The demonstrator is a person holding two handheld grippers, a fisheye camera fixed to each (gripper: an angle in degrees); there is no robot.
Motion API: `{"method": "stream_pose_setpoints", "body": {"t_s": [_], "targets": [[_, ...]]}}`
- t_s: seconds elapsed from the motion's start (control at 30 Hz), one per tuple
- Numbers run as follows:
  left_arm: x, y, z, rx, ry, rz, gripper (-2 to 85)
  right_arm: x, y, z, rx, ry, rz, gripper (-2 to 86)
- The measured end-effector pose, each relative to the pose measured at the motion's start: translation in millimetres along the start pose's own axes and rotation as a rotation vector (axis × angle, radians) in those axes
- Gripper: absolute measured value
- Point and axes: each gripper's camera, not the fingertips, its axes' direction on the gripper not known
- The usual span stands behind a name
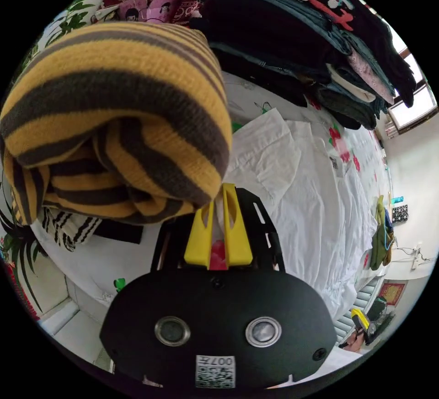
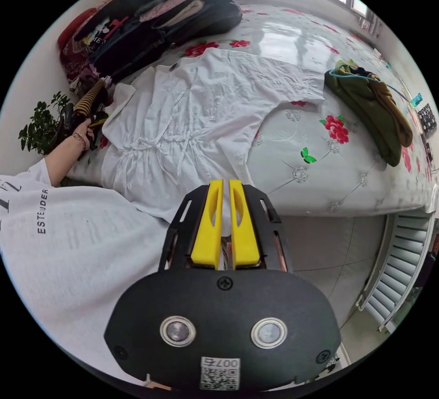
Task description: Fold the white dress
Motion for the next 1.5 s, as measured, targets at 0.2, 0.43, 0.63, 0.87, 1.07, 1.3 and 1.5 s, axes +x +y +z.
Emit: {"method": "stream_pose_setpoints", "body": {"t_s": [0.2,0.43,0.63,0.87,1.07,1.3,1.5], "targets": [[-16.9,54.3,-95.6,0.252,0.243,0.022,-0.7,-0.7,-4.9,5.1,0.018,-0.004,-0.042,-0.1],[-69.6,101.2,-121.9,0.311,0.158,-0.234,-0.7,32.2,-30.3,15.1,0.073,-0.139,0.003,0.5],[-49.8,107.7,-144.8,0.418,0.273,-0.364,-0.6,83.3,-34.5,22.0,0.144,-0.353,0.174,2.4],[187.0,80.9,-112.0,0.189,0.428,0.681,3.6,140.0,-37.3,22.1,0.277,-0.390,0.333,5.0],[265.6,130.3,-26.0,-0.050,0.160,0.853,3.3,172.7,-50.2,38.2,0.340,-0.395,0.499,6.7],[233.9,126.6,-66.0,0.037,0.170,0.712,2.8,199.4,-74.2,64.3,0.346,-0.248,0.646,8.1],[214.7,121.4,2.3,-0.250,0.034,0.566,3.8,196.7,-102.0,78.0,0.334,-0.246,0.668,4.7]]}}
